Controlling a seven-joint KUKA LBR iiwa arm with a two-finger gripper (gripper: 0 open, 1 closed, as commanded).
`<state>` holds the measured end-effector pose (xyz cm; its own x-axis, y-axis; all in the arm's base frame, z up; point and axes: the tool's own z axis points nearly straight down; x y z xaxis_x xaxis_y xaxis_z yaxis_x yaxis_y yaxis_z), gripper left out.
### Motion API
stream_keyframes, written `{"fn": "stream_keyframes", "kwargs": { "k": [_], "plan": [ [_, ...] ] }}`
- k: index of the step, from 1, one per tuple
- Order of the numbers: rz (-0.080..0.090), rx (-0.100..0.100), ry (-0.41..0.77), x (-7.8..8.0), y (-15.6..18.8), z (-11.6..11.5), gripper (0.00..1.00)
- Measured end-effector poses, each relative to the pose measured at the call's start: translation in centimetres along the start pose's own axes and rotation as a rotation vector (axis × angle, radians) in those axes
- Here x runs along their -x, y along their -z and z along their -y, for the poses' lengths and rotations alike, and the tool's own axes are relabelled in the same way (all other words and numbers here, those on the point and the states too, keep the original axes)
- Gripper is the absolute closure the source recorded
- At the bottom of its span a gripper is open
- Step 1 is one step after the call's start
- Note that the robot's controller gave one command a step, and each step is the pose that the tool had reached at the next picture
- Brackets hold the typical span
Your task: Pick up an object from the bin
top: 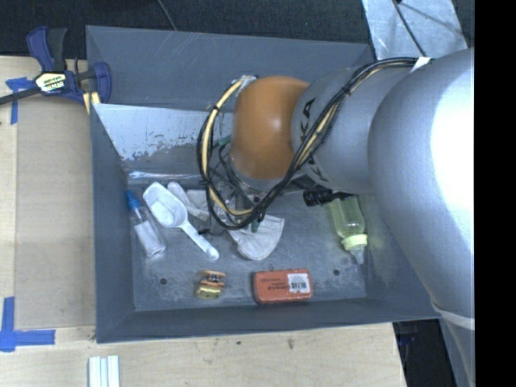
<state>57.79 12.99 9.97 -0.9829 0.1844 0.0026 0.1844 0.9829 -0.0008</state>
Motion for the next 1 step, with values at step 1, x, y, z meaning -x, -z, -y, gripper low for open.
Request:
{"fn": "stream_keyframes", "kwargs": {
  "k": [1],
  "plan": [
    [0.004,0.001,0.0,0.15,2.11,-0.04,1.0]
  ]
}}
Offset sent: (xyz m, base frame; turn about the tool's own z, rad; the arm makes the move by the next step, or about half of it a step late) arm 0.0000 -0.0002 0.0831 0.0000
